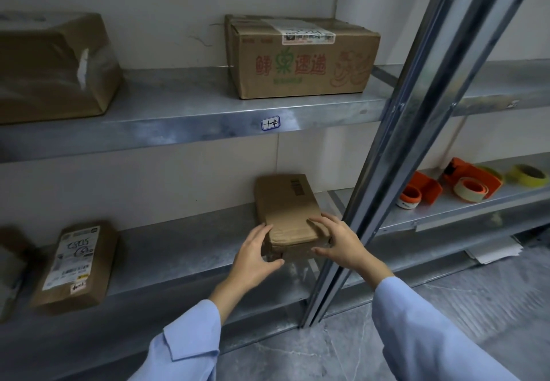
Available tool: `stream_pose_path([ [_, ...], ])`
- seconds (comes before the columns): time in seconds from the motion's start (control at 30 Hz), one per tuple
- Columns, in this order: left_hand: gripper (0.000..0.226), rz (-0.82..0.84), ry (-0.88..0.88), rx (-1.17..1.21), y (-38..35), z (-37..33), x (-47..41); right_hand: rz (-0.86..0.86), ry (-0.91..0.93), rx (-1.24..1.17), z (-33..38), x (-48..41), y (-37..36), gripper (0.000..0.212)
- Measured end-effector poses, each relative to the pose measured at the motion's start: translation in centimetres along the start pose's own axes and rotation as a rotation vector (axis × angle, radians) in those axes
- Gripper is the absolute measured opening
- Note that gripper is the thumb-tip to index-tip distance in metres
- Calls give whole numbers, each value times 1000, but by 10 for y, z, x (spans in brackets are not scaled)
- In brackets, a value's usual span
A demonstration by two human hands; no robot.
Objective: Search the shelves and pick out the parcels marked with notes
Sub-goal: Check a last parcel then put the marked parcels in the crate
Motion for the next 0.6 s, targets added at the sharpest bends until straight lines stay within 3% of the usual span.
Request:
stream_pose_path([
  [0.23,73,-68,-35,-14,29,20,-1,37,-15,-180,17,-8,-7,80],
  [0.6,93,-2,113,96,24,23,-24,123,-112,-312,18,-19,-16,92],
])
Point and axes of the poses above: each hand's wrist, its own x-axis away from the middle knuckle, its own y-axis out of the back of the hand, z = x × y, the point moved 4 cm from there along -x, towards the middle knuckle, and after that the axes turned 14 degrees about -z, right-handed, at the moved point
